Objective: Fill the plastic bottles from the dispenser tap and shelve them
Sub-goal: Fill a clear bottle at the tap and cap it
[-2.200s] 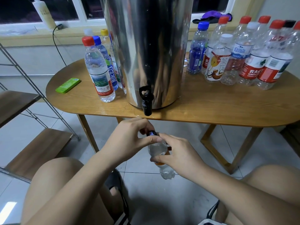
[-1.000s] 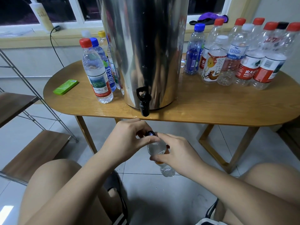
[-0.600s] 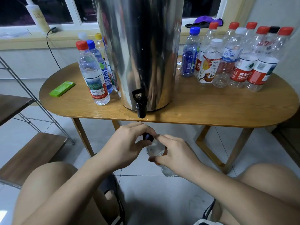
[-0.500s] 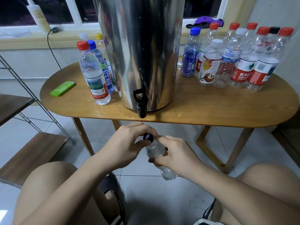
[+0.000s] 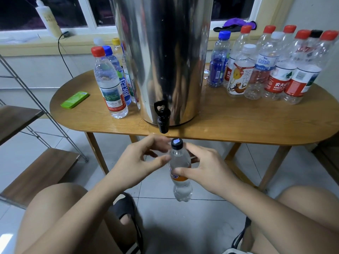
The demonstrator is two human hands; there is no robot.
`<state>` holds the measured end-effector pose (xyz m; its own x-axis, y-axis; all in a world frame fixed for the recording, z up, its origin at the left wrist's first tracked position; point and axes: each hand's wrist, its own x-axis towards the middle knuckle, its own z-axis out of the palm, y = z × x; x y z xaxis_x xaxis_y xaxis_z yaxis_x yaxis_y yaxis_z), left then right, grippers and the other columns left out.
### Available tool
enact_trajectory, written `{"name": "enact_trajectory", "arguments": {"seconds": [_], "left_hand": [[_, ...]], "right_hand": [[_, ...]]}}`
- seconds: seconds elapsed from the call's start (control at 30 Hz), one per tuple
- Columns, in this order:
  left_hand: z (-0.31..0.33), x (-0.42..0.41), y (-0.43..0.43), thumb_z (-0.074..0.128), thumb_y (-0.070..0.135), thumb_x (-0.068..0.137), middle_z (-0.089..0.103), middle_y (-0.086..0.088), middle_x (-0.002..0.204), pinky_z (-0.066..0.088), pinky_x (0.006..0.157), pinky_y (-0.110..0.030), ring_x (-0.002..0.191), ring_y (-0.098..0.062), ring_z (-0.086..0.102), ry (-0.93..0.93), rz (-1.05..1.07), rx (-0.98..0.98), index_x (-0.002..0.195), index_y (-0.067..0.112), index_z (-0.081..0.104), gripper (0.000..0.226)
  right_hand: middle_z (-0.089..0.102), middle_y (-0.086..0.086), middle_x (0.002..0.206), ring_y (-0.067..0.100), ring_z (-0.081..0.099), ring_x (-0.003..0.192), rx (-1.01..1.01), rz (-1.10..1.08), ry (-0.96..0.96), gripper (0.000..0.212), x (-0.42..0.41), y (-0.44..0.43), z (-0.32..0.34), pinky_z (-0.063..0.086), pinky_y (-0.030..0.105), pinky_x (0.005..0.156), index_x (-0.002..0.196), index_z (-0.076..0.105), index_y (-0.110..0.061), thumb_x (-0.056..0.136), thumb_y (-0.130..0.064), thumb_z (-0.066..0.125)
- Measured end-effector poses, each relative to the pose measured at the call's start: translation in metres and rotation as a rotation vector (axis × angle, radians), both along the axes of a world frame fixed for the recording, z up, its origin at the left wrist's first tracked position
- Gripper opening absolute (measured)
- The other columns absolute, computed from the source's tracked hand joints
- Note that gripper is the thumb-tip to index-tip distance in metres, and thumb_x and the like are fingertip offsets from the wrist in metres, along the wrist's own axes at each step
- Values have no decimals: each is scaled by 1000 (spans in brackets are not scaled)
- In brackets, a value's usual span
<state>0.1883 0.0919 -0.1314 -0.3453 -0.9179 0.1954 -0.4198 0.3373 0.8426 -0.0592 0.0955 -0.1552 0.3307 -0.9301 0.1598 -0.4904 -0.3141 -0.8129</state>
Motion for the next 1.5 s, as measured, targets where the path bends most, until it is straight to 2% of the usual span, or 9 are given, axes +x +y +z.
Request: {"name": "enact_trajectory", "arguments": {"seconds": [0.13,0.3,0.53,0.77,0.9,1.03,1.23,1.37,1.5], "left_hand": [[-25,2,12,90,53,83,74,17,123,57,96,-32,122,-7,69,-183,-14,66,136,35,60,63],[-44,-13,21,94,50,79,68,34,109,54,86,-17,109,6,65,-237,110,10,105,43,52,50],[-47,-5,21,92,41,79,72,27,97,58,80,-23,100,3,68,-260,200,-39,106,39,62,40],[-20,42,22,96,38,79,76,22,113,63,96,-37,106,-1,73,-245,272,-164,122,31,70,51],[-1,61,14,96,28,82,80,12,108,62,99,-31,104,-6,77,-97,387,-160,117,23,73,42],[18,76,-9,92,34,87,80,9,107,60,85,-22,104,-5,76,-16,518,-176,114,22,72,36],[24,104,-62,90,44,88,80,13,116,61,100,-53,110,-7,75,-1,616,-201,123,28,70,44],[23,108,-86,88,41,90,80,14,116,60,102,-50,110,-6,74,0,623,-177,125,30,72,40],[26,103,-101,87,44,91,70,5,135,52,99,-39,122,-10,65,-67,629,-210,130,31,70,44]], "right_hand": [[77,-24,116,5,72,113,-34,-22,-108,52,2,0,5,59,40,100,129,69,-44,83,-43,93],[76,-20,125,9,71,121,-53,-18,-229,61,13,2,13,57,46,105,136,66,-40,82,-40,94],[75,-18,129,11,71,123,-19,24,-310,63,20,0,16,58,42,104,137,65,-38,83,-33,95],[76,-8,121,20,73,116,-36,23,-358,55,14,-1,5,60,30,89,133,65,-44,83,-49,88],[76,-15,118,14,74,115,-29,23,-289,58,8,-4,-3,62,29,88,136,65,-41,84,-53,86],[77,-15,112,13,75,107,19,-15,-258,47,5,-9,-12,60,27,83,129,70,-44,86,-47,88],[76,-18,106,9,75,101,44,-33,-191,38,4,-16,-21,59,23,80,125,73,-39,90,-32,88],[75,-21,105,6,74,102,44,-33,-133,36,4,-19,-26,57,18,78,125,74,-38,92,-32,86],[73,-25,106,6,74,102,33,-27,-112,35,3,-20,-29,55,16,76,126,73,-38,94,-28,84]]}}
